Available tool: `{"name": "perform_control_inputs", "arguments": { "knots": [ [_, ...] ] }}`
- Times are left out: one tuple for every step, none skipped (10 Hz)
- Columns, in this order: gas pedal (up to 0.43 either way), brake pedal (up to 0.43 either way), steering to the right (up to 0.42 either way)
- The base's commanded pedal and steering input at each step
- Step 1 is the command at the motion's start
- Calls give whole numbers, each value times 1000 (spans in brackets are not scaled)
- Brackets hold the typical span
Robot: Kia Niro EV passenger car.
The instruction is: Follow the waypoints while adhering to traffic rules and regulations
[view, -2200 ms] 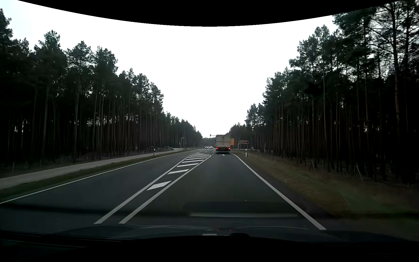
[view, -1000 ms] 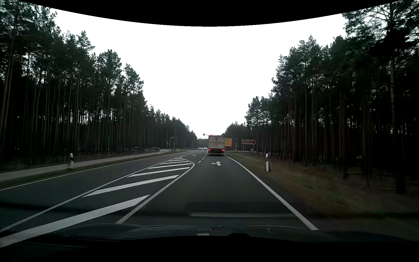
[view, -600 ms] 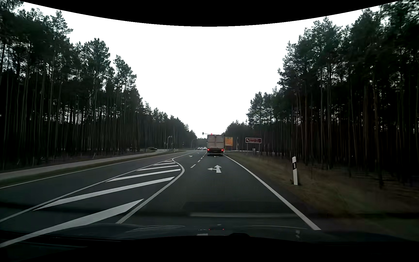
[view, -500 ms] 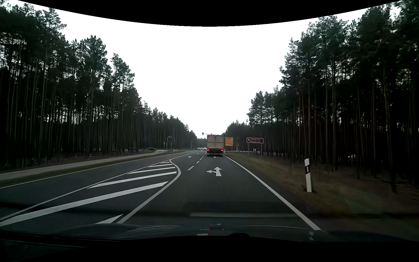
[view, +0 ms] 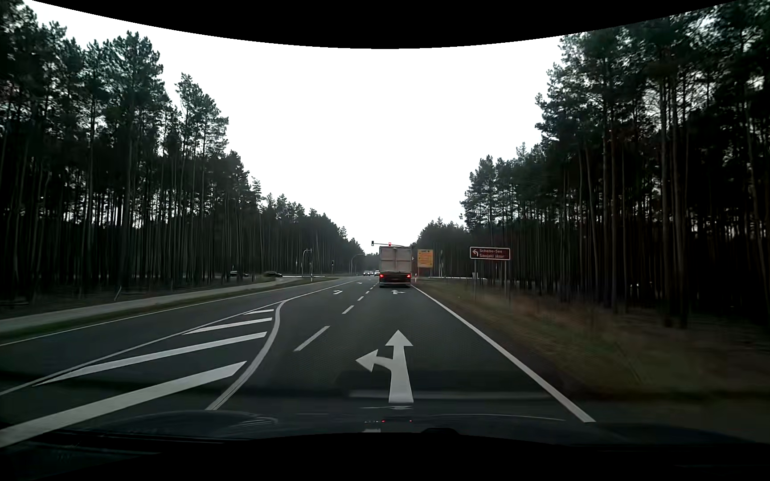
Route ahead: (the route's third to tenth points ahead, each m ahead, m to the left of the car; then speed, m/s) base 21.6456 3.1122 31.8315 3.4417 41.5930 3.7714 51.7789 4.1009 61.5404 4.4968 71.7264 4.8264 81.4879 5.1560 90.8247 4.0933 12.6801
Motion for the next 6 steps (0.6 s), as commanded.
{"name": "perform_control_inputs", "arguments": {
  "knots": [
    [138, 0, -5],
    [138, 0, -5],
    [138, 0, -6],
    [130, 0, -6],
    [118, 0, -6],
    [110, 0, -6]
  ]
}}
